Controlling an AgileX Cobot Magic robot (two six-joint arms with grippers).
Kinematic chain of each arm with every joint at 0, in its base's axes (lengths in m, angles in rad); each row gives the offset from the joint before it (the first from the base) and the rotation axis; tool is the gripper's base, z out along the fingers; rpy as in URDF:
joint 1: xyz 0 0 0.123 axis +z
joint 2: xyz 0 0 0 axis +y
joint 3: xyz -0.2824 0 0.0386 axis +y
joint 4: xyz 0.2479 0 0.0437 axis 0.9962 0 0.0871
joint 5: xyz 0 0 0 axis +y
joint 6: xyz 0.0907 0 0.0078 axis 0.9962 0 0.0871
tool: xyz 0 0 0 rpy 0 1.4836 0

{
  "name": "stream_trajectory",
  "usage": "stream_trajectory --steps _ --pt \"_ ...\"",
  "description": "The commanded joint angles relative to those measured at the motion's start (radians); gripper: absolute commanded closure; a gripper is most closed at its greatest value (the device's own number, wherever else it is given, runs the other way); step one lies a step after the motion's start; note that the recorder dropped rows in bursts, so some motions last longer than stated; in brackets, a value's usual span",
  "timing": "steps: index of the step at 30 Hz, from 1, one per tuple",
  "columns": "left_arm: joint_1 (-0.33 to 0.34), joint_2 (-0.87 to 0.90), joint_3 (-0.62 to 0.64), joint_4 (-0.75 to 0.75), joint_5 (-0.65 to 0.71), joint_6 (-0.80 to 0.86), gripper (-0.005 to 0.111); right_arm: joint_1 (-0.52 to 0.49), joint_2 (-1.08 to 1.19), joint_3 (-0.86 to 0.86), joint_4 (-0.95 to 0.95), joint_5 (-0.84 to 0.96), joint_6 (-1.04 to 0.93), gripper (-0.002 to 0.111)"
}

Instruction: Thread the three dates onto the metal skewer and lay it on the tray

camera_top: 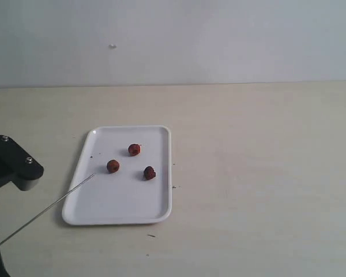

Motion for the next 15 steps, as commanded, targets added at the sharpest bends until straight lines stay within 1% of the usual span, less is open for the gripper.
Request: stream_trajectory --steps 1,4,7,11,13,15 --pt "0.000 -0.010 0.004 -0.003 -0.007 -0.006 0.107 -0.007 0.316 -0.263 -0.303 0.197 0.183 0.108" --pt "0.000 -0.010 0.004 -0.003 -0.005 -0.006 0.107 0.012 0.548 -0.435 -0.532 0.293 0.341 0.108" --pt "0.000 -0.010 0.004 -0.003 0.002 -0.010 0.107 0.088 0.729 -0.550 -0.689 0.336 0.357 0.108" --pt "0.000 -0.010 0.004 -0.003 0.011 -0.023 0.107 0.202 0.929 -0.671 -0.881 0.362 0.268 0.108" --pt "0.000 -0.010 0.004 -0.003 0.013 -0.024 0.107 0.243 1.022 -0.725 -0.994 0.391 0.153 0.108" --pt "0.000 -0.010 0.004 -0.003 0.015 -0.024 0.107 0.271 1.104 -0.766 -1.076 0.467 -0.006 0.108"
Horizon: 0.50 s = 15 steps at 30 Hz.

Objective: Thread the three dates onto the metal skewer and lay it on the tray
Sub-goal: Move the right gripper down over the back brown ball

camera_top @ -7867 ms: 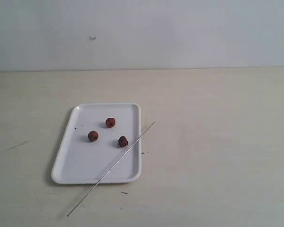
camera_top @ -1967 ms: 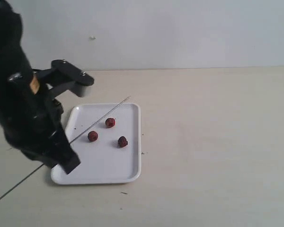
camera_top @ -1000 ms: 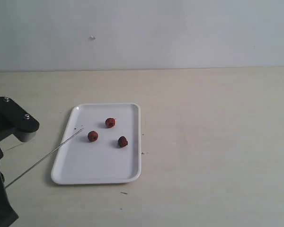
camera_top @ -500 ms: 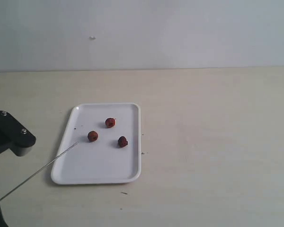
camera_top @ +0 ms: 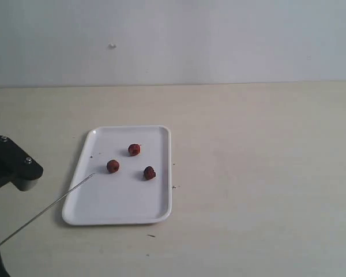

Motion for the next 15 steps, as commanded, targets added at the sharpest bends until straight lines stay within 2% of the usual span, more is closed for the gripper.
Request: stream_trajectory --steps 1,5,8,9,10,11,12,14,15 --pt "0.000 -0.010 0.002 -0.002 0.011 -0.011 0.107 0.064 0.172 -0.094 -0.198 0.154 -0.338 0.108" --pt "0.000 -0.010 0.002 -0.002 0.014 -0.015 0.107 0.083 0.294 -0.116 -0.171 0.356 -0.759 0.108" --pt "0.000 -0.010 0.002 -0.002 0.014 -0.015 0.107 0.083 0.357 -0.116 -0.020 0.438 -0.947 0.108" --pt "0.000 -0.010 0.002 -0.002 0.014 -0.015 0.107 0.083 0.372 -0.116 0.085 0.461 -1.015 0.108" --pt "0.000 -0.010 0.002 -0.002 0.015 -0.015 0.107 0.083 0.392 -0.119 0.307 0.511 -1.152 0.108" --pt "0.000 -0.010 0.002 -0.002 0.015 -0.015 0.107 0.083 0.401 -0.126 0.443 0.551 -1.232 0.108" --pt "0.000 -0.010 0.002 -0.002 0.017 -0.015 0.107 0.083 0.422 -0.162 0.727 0.662 -1.376 0.108" --pt "0.000 -0.010 0.002 -0.002 0.019 -0.015 0.107 0.093 0.452 -0.240 1.070 0.833 -1.439 0.108" --pt "0.000 -0.010 0.002 -0.002 0.020 -0.015 0.107 0.109 0.469 -0.283 1.148 0.887 -1.419 0.108"
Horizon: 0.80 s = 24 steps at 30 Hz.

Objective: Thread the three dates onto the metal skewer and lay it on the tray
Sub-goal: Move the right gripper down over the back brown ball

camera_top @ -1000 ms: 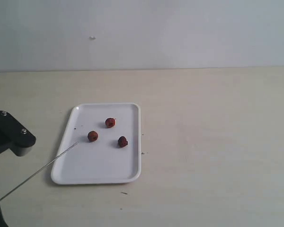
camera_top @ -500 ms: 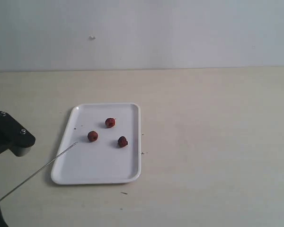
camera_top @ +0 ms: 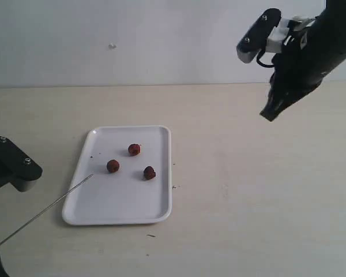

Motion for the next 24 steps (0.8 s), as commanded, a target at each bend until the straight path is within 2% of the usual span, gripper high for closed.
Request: stream_trajectory --steps 1,4,9,16,20,24 --pt "0.000 -0.010 0.002 -0.002 0.016 -0.011 0.107 0.074 0.065 -0.178 0.400 0.253 0.042 0.108" --pt "0.000 -0.010 0.003 -0.003 0.018 -0.011 0.107 0.191 0.165 -0.335 0.318 0.344 0.277 0.108" --pt "0.000 -0.010 0.003 -0.004 0.020 -0.016 0.107 0.248 0.315 -0.461 0.273 0.324 0.420 0.108" --pt "0.000 -0.010 0.003 -0.004 0.041 -0.030 0.107 0.248 0.505 -0.649 0.284 0.396 0.330 0.106" --pt "0.000 -0.010 0.003 -0.004 0.042 -0.032 0.107 0.248 0.571 -0.724 0.290 0.421 0.333 0.094" --pt "0.000 -0.010 0.003 -0.004 0.042 -0.038 0.107 0.250 0.661 -0.842 0.339 0.500 0.339 0.073"
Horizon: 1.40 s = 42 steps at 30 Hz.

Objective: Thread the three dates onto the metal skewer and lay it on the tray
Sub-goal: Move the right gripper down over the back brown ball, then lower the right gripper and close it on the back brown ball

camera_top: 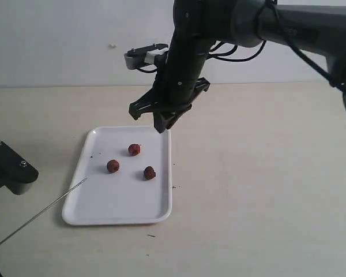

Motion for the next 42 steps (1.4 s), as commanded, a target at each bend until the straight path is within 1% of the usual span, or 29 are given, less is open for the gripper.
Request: stream_trajectory --steps 1,3,9,13,15,27,34,42 --pt "0.000 -0.010 0.003 -0.003 0.003 -0.013 0.107 0.007 0.078 -0.115 0.032 0.077 0.005 0.069" --pt "0.000 -0.010 0.003 -0.003 0.003 -0.013 0.107 0.019 0.113 -0.168 0.022 0.082 0.029 0.064" --pt "0.000 -0.010 0.003 -0.003 0.003 -0.028 0.107 0.068 0.184 -0.276 -0.029 0.082 0.155 0.064" --pt "0.000 -0.010 0.003 -0.003 0.003 -0.034 0.107 0.095 0.207 -0.312 -0.062 0.077 0.206 0.064" --pt "0.000 -0.010 0.003 -0.003 0.003 -0.034 0.107 0.100 0.219 -0.324 -0.077 0.045 0.240 0.064" --pt "0.000 -0.010 0.006 -0.003 0.003 -0.039 0.107 0.100 0.274 -0.326 -0.082 -0.103 0.312 0.064" --pt "0.000 -0.010 0.006 -0.003 0.003 -0.039 0.107 0.100 0.278 -0.326 -0.153 -0.097 0.382 0.064" --pt "0.000 -0.010 0.006 -0.003 0.003 -0.053 0.107 0.100 0.302 -0.326 -0.127 -0.086 0.442 0.064"
